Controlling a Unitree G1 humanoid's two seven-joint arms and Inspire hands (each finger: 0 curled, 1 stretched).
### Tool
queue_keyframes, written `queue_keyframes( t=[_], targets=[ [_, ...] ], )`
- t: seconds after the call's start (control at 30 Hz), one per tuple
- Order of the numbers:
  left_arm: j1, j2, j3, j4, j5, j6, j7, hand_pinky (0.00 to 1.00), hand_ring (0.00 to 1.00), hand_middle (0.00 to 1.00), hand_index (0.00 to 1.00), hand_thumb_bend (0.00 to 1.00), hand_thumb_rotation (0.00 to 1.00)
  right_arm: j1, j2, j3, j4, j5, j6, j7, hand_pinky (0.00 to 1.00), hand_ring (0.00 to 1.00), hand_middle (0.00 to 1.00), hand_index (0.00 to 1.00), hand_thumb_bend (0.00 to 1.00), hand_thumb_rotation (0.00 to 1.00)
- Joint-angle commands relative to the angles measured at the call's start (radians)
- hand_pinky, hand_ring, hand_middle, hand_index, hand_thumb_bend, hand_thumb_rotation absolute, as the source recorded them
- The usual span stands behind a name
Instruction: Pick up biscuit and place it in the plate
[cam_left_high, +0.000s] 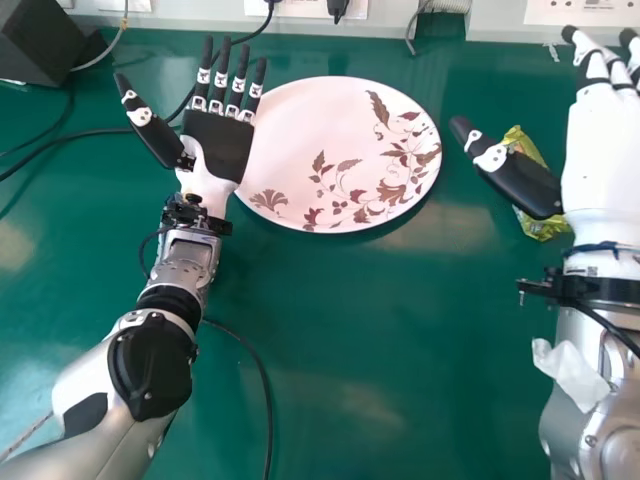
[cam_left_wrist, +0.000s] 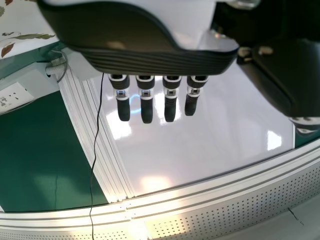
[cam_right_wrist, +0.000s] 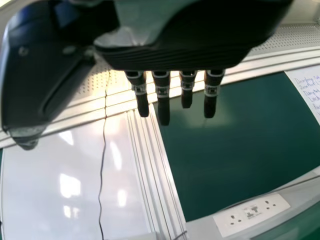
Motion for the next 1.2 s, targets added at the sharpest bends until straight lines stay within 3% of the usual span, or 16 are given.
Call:
queue_keyframes(
  t=[0.0, 0.57, 1.17],
  targets=[
    [0.018, 0.004, -0.003, 0.001, 0.002, 0.001, -0.018, 0.92, 0.94, 0.98, 1.0, 1.0, 0.45, -0.01, -0.007, 0.001, 0.012, -0.006, 0.008, 0.001, 0.91, 0.94, 0.92, 0.98, 1.0, 0.55],
    [0.017, 0.006, -0.004, 0.002, 0.004, 0.005, -0.018, 0.95, 0.94, 0.97, 1.0, 1.0, 0.42, -0.047, -0.04, -0.004, 0.076, -0.005, 0.063, 0.096, 0.88, 0.92, 0.91, 0.99, 0.99, 0.49],
    [0.016, 0.003, 0.006, 0.002, -0.006, 0.035, -0.025, 0.94, 0.93, 0.97, 0.99, 1.0, 0.36, -0.083, -0.086, 0.004, 0.137, -0.014, 0.145, 0.228, 0.9, 0.93, 0.92, 0.99, 0.93, 0.5]
  ],
)
